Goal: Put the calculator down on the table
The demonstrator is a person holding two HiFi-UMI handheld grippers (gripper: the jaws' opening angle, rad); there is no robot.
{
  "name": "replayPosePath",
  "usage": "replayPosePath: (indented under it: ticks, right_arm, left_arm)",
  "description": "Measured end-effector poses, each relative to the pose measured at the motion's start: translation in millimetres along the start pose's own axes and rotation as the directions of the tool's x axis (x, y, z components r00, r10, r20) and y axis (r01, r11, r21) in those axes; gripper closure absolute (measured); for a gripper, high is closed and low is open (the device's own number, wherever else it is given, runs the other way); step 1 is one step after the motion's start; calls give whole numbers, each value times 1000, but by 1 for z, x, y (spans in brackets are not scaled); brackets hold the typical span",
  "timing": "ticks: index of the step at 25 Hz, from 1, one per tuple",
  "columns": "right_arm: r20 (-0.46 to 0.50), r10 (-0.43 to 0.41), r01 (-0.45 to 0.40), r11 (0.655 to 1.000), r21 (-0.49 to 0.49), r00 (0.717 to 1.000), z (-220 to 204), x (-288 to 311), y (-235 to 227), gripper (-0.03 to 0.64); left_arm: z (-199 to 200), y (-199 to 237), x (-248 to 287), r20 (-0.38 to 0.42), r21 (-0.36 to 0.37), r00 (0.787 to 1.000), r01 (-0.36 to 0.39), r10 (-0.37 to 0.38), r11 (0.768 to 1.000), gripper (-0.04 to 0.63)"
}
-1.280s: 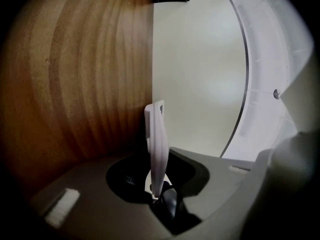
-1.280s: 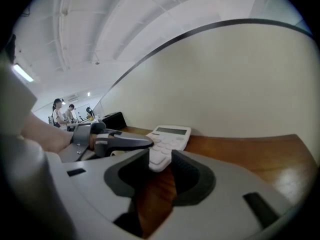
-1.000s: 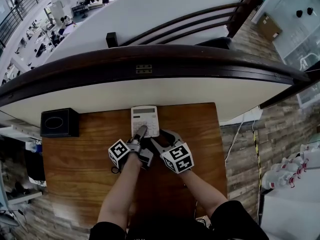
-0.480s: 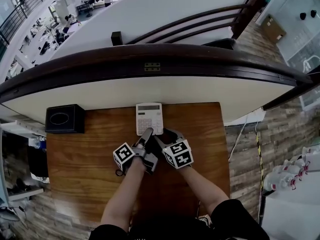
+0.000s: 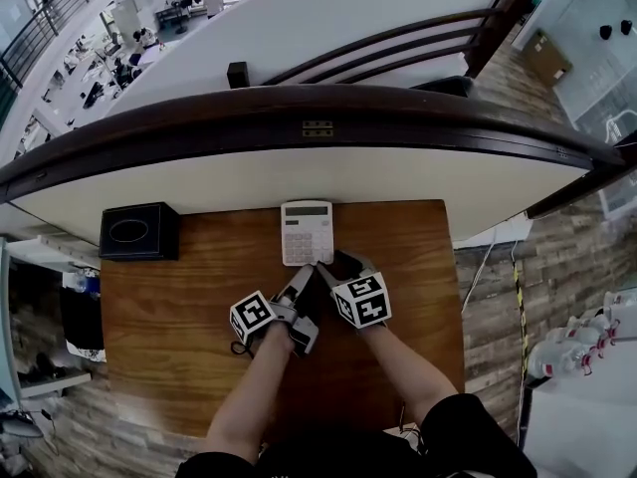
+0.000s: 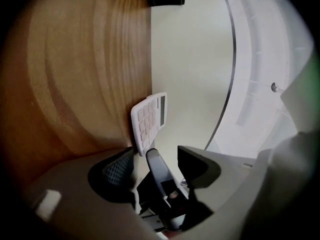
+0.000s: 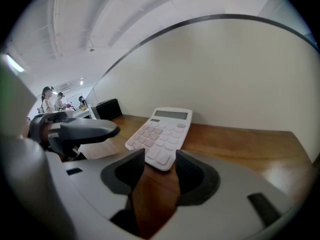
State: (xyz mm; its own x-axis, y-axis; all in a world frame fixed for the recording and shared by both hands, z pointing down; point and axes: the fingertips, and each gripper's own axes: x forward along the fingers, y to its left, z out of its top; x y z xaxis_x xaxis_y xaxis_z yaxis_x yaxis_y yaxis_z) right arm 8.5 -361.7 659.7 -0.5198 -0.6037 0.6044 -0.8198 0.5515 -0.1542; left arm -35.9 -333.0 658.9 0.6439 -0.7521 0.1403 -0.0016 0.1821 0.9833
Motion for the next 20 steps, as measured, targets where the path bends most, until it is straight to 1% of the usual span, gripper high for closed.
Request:
replayPosePath:
  ticks: [3,6,9,11,13,14,17,20]
  right_arm:
    - [9,-12,12,1000,12,1000,0,-6,4,434]
    - [19,-23,23,999,24,1000,0,-14,10,434]
    - [38,-40,38,998,42,998,1,-26,17,434]
    - [58,-54,50,997,56,997,3,-35,22,434]
    - [77,-67,62,996,68,995,5,-45,29,438]
    - [86,-74,68,995,75,994,6,-51,33,447]
    - [121,-94,83,992,90,988,7,-68,45,474]
    - [159,-115,100,990,99,981,10,-86,61,513]
  left_arm:
    - [-1,-2,-7,-39,82,999,-21,24,996,322]
    - [-2,-5,-15,-70,179,996,-33,46,983,322]
    - [-5,-11,-25,-107,301,992,-33,69,953,327]
    - [-7,-19,-31,-123,372,990,-20,71,928,361]
    - [-8,-29,-38,-131,443,989,-7,72,897,415]
    - [-8,-33,-42,-134,482,988,-1,75,876,451]
    - [-9,-40,-59,-136,598,986,0,101,801,539]
    - [-10,-49,-78,-134,681,984,7,116,732,572]
